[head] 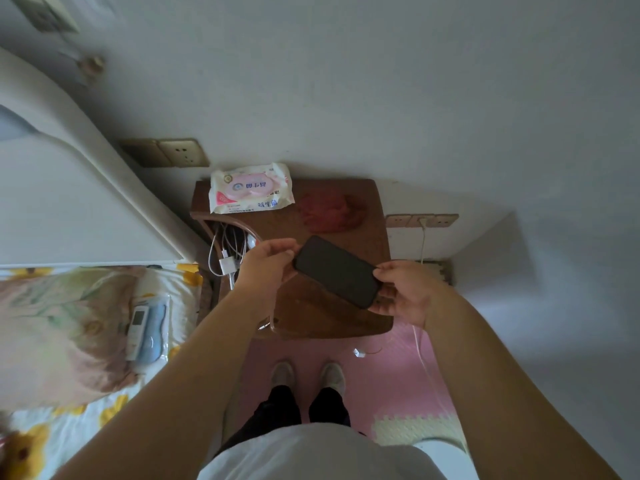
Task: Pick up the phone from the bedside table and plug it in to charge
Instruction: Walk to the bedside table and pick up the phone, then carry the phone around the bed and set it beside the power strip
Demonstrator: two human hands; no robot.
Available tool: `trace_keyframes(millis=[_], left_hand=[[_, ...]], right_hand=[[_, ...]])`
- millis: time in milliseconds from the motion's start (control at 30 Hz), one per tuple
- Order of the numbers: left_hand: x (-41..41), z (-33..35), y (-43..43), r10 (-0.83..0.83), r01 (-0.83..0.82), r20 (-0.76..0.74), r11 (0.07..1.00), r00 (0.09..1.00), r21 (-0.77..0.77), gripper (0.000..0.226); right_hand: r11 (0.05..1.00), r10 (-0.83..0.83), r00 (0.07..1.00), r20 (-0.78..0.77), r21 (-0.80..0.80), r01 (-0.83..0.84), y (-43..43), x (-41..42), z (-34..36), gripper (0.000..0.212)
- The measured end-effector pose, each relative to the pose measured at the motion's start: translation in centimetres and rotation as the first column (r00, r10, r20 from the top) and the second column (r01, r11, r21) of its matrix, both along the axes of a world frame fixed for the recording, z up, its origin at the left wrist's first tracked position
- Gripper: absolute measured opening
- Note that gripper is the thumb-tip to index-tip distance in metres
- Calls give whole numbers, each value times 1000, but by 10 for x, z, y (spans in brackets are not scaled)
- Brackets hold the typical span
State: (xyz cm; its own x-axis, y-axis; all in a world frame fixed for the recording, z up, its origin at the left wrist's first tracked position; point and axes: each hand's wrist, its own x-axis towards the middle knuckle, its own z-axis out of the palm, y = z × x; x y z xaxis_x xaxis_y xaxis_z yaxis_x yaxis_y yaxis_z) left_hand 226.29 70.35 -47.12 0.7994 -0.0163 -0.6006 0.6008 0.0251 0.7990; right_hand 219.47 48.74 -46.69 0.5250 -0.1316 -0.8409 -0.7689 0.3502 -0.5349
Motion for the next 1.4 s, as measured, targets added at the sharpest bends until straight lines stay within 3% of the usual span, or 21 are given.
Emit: trace_keyframes(millis=[133,467,733,1033,1400], left_hand=[[-9,8,1,46,-55,-102,995,994,-83,19],[-30,14,25,69,-78,-84,989,994,-122,19],[-55,19,72,78,-122,-146,939,986,-322,18],[-99,38,115,8,-52,-100,891,995,-450,30],[-165,50,135,68,-94,-69,857,995,-507,30]], right_hand=[[1000,22,999,29,2,-23,-2,-6,6,7],[998,24,997,68,59,-28,20,-32,30,12],[991,-58,995,82,125,48,71,-74,43,22],[991,-129,982,140,44,124,116,-123,61,22],[998,-63,974,216,-1,65,129,-177,81,21]])
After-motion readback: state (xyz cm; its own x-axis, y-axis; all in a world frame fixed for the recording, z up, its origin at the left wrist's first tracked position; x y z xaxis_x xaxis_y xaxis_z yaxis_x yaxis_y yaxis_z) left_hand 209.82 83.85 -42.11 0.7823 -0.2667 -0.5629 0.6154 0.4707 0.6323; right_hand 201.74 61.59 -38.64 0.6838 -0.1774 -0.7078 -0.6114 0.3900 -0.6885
